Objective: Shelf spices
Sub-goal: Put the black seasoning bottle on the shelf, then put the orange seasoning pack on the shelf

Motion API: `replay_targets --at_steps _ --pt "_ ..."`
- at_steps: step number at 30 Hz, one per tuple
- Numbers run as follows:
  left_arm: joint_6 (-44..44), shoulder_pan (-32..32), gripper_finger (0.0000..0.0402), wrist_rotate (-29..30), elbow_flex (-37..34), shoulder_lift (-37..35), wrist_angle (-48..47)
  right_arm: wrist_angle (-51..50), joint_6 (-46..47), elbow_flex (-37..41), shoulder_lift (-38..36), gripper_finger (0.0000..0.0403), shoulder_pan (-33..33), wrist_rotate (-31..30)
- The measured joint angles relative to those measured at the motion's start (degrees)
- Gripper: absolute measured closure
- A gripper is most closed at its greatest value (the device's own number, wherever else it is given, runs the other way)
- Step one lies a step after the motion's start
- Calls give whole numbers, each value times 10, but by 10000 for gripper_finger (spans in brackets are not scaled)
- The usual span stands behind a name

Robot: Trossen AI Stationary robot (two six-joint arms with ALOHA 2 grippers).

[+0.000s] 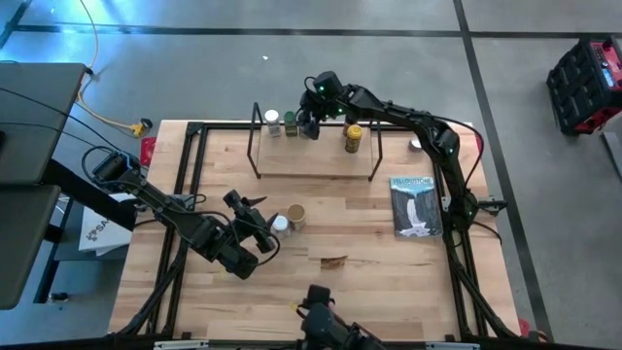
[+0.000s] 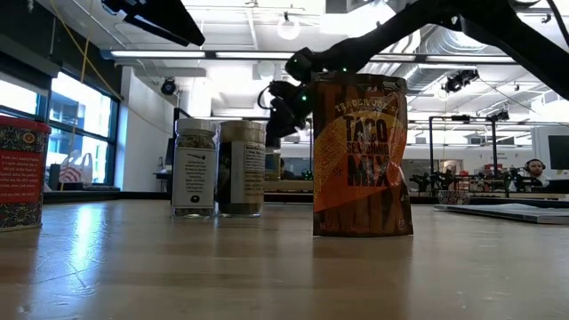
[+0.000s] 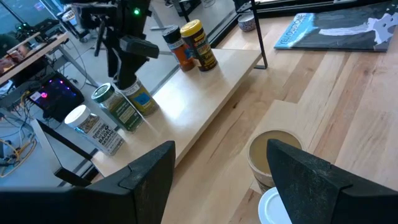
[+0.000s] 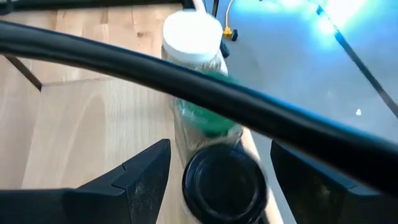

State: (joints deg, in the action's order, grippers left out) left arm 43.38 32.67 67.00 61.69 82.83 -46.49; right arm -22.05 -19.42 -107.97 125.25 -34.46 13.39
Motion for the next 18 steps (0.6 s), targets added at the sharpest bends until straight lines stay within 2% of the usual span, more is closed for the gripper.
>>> replay_targets --at_steps 8,13,18 --pt "0 0 154 -3 0 0 1 -97 11 -94 -1 131 0 -36" --pt "0 6 154 -4 0 0 0 -243 -11 -166 -2 132 15 -39" --pt "4 31 154 2 0 0 0 -375 -63 -187 -6 132 76 -38"
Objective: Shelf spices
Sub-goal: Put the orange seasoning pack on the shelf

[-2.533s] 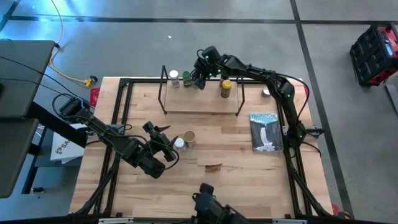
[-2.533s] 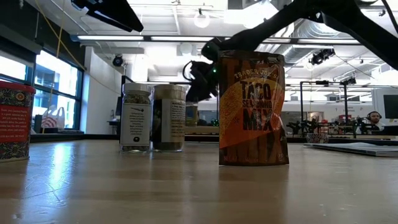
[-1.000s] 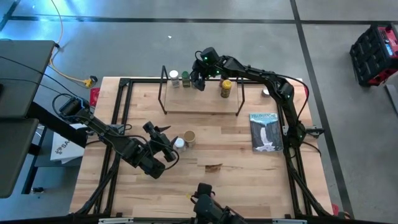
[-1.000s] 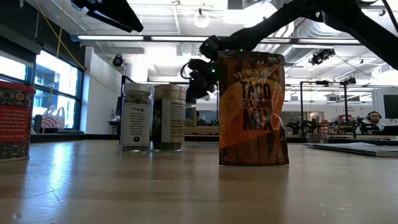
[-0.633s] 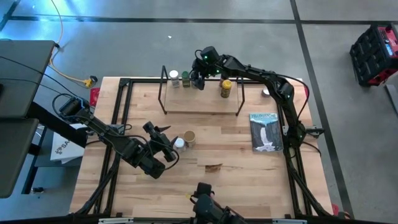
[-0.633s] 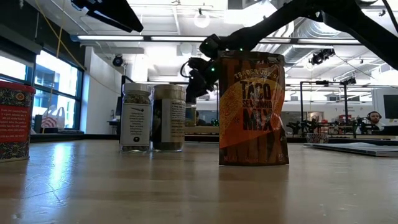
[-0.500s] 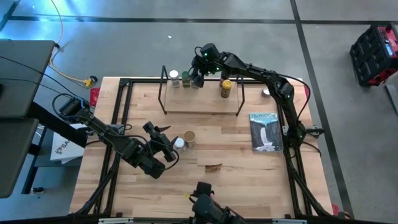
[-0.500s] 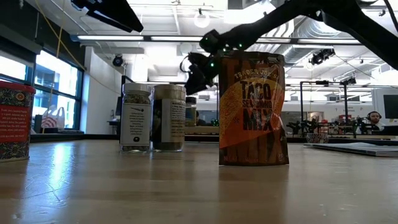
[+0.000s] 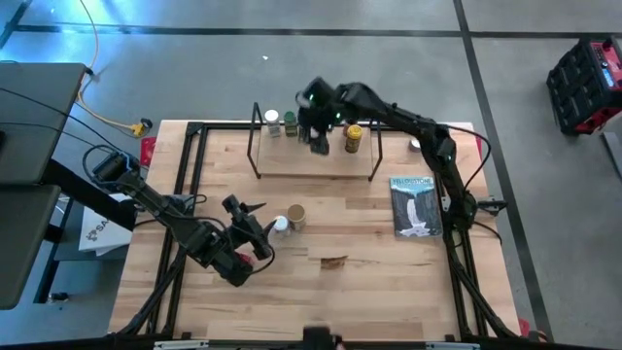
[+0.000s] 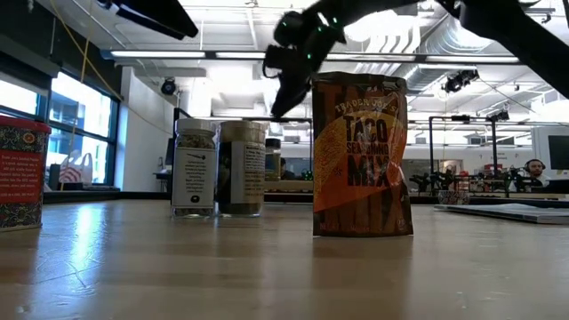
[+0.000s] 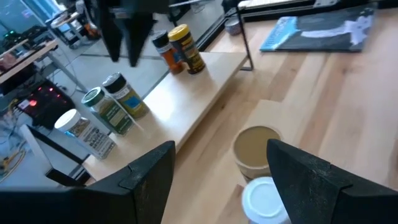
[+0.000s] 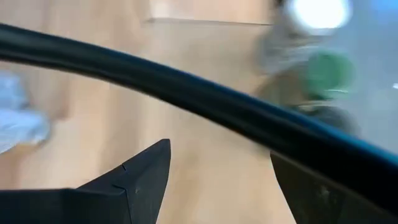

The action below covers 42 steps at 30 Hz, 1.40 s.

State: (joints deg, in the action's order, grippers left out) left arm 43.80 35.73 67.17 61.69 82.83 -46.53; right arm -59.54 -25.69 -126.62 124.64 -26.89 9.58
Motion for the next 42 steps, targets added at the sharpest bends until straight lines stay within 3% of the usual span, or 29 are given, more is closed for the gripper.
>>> replay_targets --at_steps 6,14,20,27,30,33,37,42 --pt "24 28 154 4 0 0 -3 -27 -21 22 -63 139 91 -53" --pt "46 51 154 11 0 12 -4 -48 5 114 -220 149 208 -55" --pt "56 52 154 20 0 42 -4 27 137 312 -390 149 315 -78" --pt "56 34 154 53 0 72 0 314 308 592 -552 149 458 -94" --pt "66 20 154 62 0 73 2 451 367 677 -568 149 494 -94" --pt "71 6 154 68 0 73 6 527 387 731 -550 149 506 -92" --pt "71 -10 154 68 0 73 16 541 385 750 -498 149 492 -83" --pt "59 -24 154 63 0 73 43 534 346 716 -416 149 473 -42"
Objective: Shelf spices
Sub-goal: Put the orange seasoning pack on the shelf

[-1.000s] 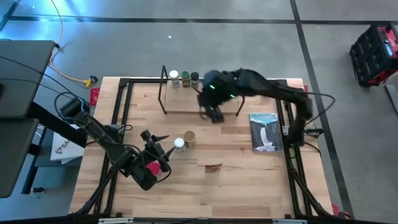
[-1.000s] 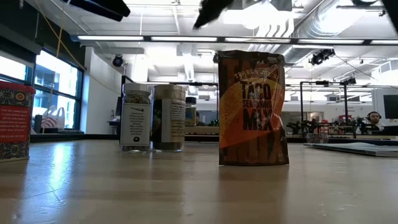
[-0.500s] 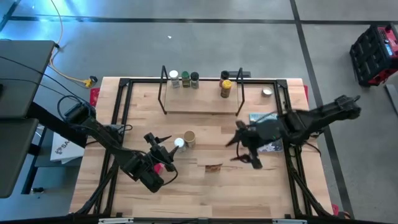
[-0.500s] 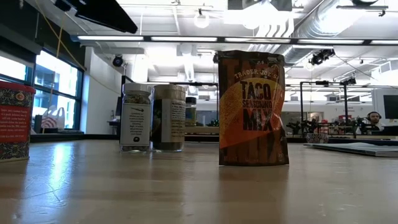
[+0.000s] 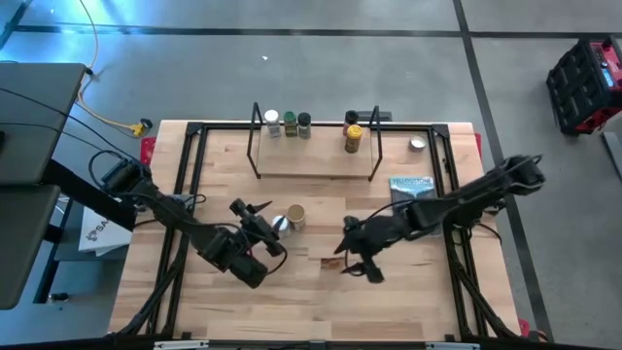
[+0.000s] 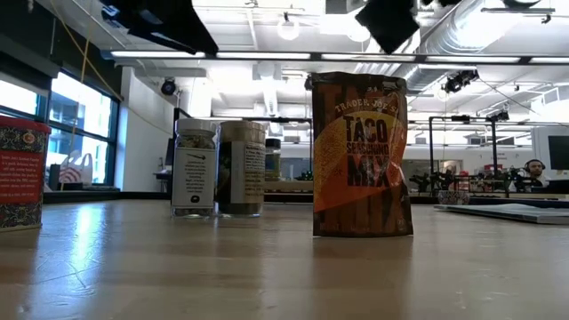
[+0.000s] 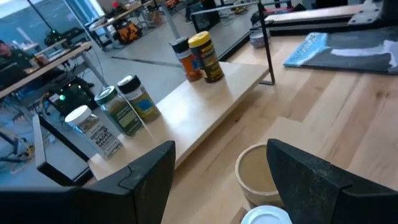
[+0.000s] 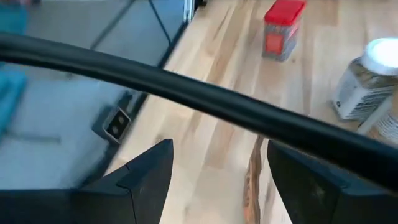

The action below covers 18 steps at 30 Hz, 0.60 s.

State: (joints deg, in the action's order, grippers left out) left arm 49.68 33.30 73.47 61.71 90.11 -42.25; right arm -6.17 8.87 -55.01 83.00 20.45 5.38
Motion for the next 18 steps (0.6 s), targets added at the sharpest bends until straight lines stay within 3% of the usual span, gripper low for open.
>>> replay_targets --at_steps 10,18 --pt "-14 -3 154 -13 0 0 15 -123 -29 -71 125 169 -25 -28" --pt "-19 -4 154 -11 0 0 16 -124 -22 -80 131 302 -32 -21"
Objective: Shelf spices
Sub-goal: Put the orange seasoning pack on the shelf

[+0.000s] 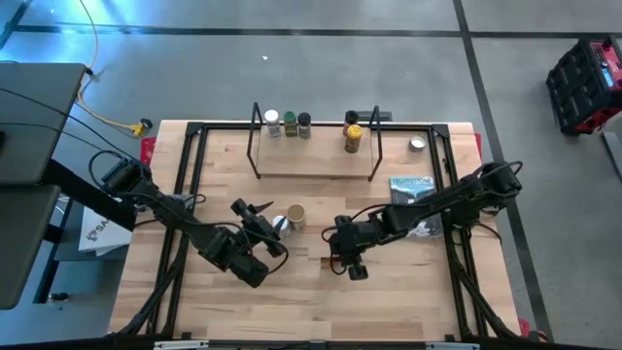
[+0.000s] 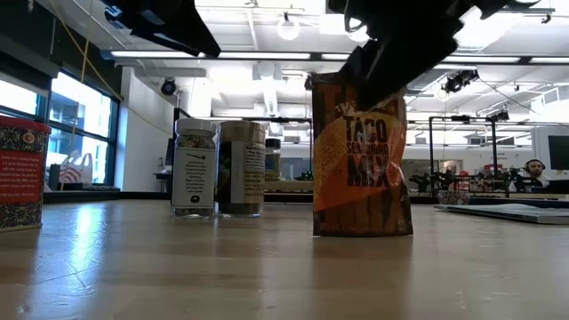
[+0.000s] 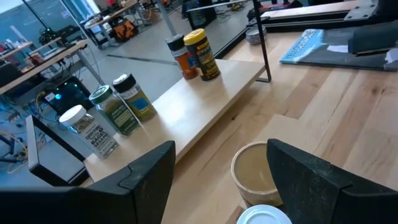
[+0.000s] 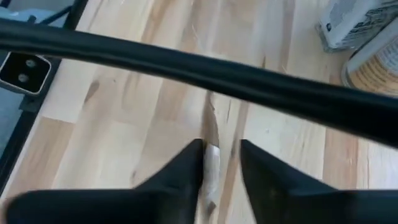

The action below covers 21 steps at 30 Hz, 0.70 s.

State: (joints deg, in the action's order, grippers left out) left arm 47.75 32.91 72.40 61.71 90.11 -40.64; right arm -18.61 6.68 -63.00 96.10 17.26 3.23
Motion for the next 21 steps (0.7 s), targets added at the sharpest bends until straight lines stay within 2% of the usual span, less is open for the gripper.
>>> replay_targets --at_steps 3,5,11,16,18,21 --pt "0 0 154 0 0 0 0 1 8 0 -8 371 0 0" --pt "0 0 154 0 0 0 0 2 13 0 -14 394 0 0" --pt "0 0 154 1 0 0 0 -9 27 0 -67 401 -29 -21" --pt "0 0 154 0 0 0 0 -19 -16 0 -153 402 -101 -27" --pt "0 0 154 -1 0 0 0 -23 -28 0 -183 402 -141 -7" --pt "0 0 154 -1 0 0 0 -27 -67 0 -205 402 -182 65"
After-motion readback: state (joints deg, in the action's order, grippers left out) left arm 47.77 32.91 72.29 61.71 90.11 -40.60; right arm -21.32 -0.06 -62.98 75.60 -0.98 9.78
